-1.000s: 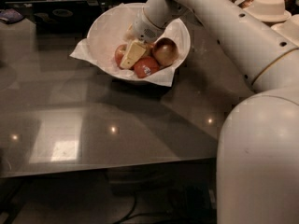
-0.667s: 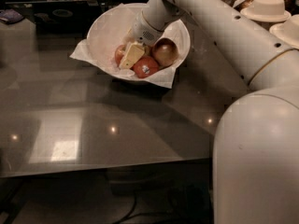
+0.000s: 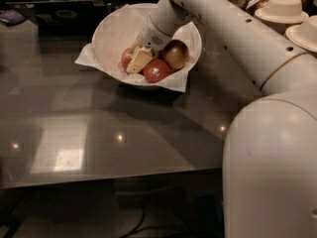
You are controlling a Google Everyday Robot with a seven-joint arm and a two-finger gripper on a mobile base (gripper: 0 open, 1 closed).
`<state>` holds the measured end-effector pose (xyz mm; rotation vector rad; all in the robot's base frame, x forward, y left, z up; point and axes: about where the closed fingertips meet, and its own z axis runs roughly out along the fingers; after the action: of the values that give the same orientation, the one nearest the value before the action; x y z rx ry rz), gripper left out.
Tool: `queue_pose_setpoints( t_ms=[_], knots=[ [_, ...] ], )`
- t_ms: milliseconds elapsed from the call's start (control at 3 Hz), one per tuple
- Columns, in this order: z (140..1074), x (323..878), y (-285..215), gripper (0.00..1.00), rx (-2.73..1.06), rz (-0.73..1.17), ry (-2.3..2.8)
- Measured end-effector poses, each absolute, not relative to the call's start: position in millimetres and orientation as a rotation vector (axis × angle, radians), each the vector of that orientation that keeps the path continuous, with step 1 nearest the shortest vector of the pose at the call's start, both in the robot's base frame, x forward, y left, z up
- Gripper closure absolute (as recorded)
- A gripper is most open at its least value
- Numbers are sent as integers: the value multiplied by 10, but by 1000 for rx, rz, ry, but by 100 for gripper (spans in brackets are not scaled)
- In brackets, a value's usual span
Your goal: Pick apple from white bowl
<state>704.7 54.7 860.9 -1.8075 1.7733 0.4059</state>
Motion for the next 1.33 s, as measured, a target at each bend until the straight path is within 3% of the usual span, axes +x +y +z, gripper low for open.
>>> queue_pose_setpoints(
  t_ms=[667, 1333],
  knots=[
    [8608, 7047, 548, 97, -1808, 406, 1773],
    [8695, 6990, 551, 100, -1803, 439, 1739]
  ],
)
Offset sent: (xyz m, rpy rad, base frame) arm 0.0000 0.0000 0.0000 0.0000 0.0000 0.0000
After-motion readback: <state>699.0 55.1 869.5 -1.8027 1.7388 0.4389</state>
